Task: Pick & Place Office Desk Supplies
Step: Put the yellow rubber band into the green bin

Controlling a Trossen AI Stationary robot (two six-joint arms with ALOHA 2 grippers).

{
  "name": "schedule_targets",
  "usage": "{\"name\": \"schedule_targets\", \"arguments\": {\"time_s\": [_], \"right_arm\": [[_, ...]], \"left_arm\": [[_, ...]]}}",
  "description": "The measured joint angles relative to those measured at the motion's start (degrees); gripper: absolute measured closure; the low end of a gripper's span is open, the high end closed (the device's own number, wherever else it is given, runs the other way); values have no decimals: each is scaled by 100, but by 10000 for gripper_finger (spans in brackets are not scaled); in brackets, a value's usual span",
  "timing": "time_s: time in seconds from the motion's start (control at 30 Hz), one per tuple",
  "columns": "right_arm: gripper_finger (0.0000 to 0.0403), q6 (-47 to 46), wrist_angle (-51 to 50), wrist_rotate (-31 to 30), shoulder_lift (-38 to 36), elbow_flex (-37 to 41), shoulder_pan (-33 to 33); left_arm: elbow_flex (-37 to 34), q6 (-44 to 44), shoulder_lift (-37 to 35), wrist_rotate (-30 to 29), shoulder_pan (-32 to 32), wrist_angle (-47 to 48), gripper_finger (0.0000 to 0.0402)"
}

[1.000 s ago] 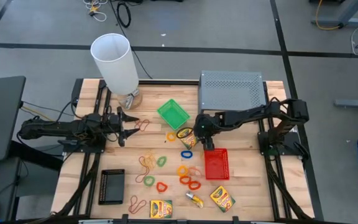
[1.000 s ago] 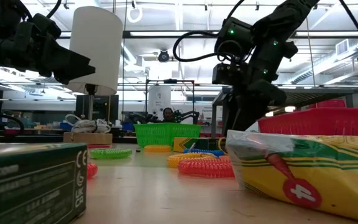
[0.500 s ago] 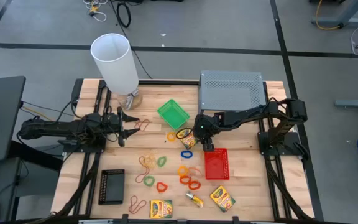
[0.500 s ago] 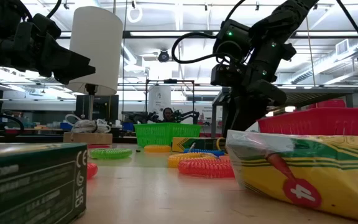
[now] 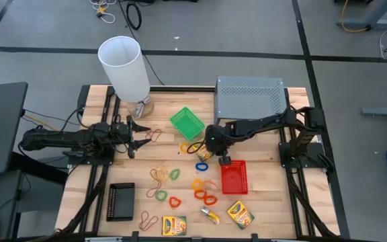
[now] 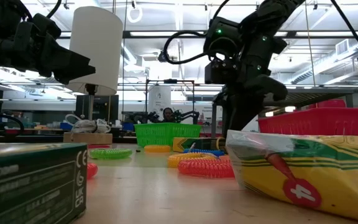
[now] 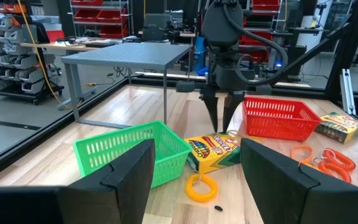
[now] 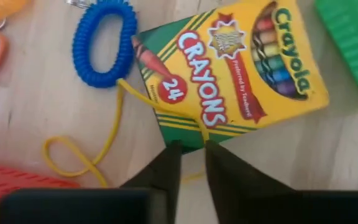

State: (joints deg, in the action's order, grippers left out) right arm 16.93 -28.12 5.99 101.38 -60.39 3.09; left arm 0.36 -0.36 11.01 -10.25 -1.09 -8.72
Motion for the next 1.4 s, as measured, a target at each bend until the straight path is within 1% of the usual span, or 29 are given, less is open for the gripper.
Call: {"name": "schedule_targets", "arguments": {"time_s": [0.1,0.13,0.3,0.53,0.63,0.73,0.8,1.0,1.1,1.23,1.4], "right_arm": [[383,69,6,7,9,-3,-82],[392,70,24,18,9,-3,-104],[398,84,-146,-24,12,-85,-241],[396,207,-569,-870,12,-630,-547],[383,333,-612,-1077,10,-863,-613],[359,481,-547,-1149,6,-919,-615],[335,502,-499,-1148,5,-919,-574],[247,547,-464,-1117,11,-919,-409],[218,644,-385,-1063,219,-928,-385],[211,857,-545,-1055,663,-1033,-383],[223,1017,-754,-1061,868,-1305,-383]], "left_arm": [[2,-2,-1,1,-1,5,160],[0,0,1,1,1,9,160],[2,0,1,1,-1,5,160],[2,0,1,1,0,5,160],[2,-2,1,18,-1,5,160],[1,-2,1,141,1,3,160],[2,-2,1,171,0,3,160],[0,-2,1,144,1,-1,160],[0,-2,1,135,-1,-10,160],[2,-2,1,133,-1,-25,160],[1,-2,1,130,-1,-45,160]]}}
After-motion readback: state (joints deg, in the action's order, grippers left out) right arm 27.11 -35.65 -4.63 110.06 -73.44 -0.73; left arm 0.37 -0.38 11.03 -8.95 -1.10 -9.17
